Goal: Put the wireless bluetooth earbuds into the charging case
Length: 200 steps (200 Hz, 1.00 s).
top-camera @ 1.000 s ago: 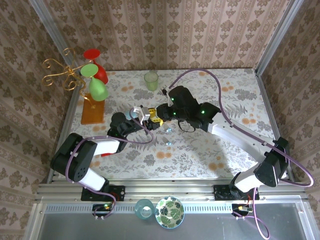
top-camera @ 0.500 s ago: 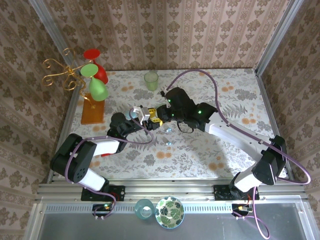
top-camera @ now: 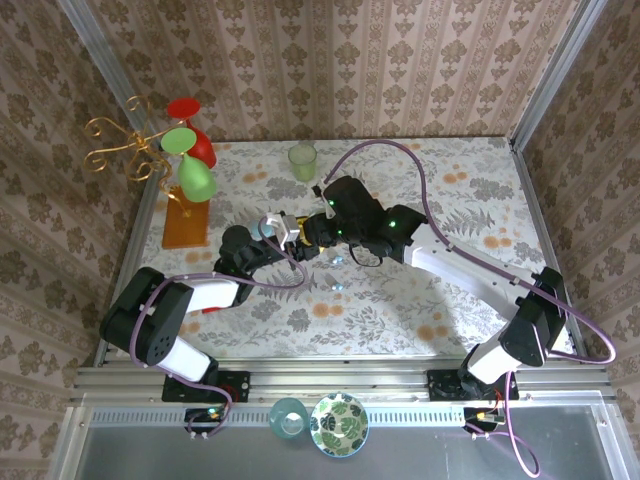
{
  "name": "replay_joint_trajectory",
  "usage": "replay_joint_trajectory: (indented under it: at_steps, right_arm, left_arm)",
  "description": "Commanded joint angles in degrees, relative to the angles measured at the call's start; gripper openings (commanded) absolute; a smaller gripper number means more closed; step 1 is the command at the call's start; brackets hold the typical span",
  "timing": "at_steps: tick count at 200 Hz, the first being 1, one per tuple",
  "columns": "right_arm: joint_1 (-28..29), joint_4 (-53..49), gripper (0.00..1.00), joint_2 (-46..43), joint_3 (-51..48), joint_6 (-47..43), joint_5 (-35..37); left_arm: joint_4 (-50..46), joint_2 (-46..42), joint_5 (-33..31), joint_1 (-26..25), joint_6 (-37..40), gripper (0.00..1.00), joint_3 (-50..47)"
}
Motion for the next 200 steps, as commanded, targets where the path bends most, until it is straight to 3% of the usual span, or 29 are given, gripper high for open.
replay_joint_trajectory:
  at_steps: [1,48,69,134,157,200]
  right_arm:
    - [0.23,1.84,0.44,-3.29,-1.26,-0.71,0.69]
    - [-1.75,6.05,0.48,-7.43,-5.96,1.53,-1.71]
    - [-3.02,6.67,0.48,-10.4,-8.5,2.05,0.43]
    - [-12.79,18.64,0.53,-23.24,-28.48,3.45,5.54]
    - [-19.68,19.43,0.53,-20.23,-31.81,6.43,1.55]
    - [-28.27,15.15,0.53,-4.73,-25.99,7.91,-6.02]
  left_arm:
    - [2.27,-1.65,0.4,0.07,0.97,0.26,-0.3]
    - [2.27,-2.06,0.52,0.18,1.05,0.26,-0.34]
    - [2.27,-2.65,0.53,0.57,1.11,0.26,-0.85]
    - [0.57,-5.9,0.28,1.76,1.78,0.26,-2.68]
    - [0.62,-6.29,0.59,1.75,1.33,0.26,-2.42]
    - [-0.41,-8.18,1.07,1.76,1.02,0.26,-2.24]
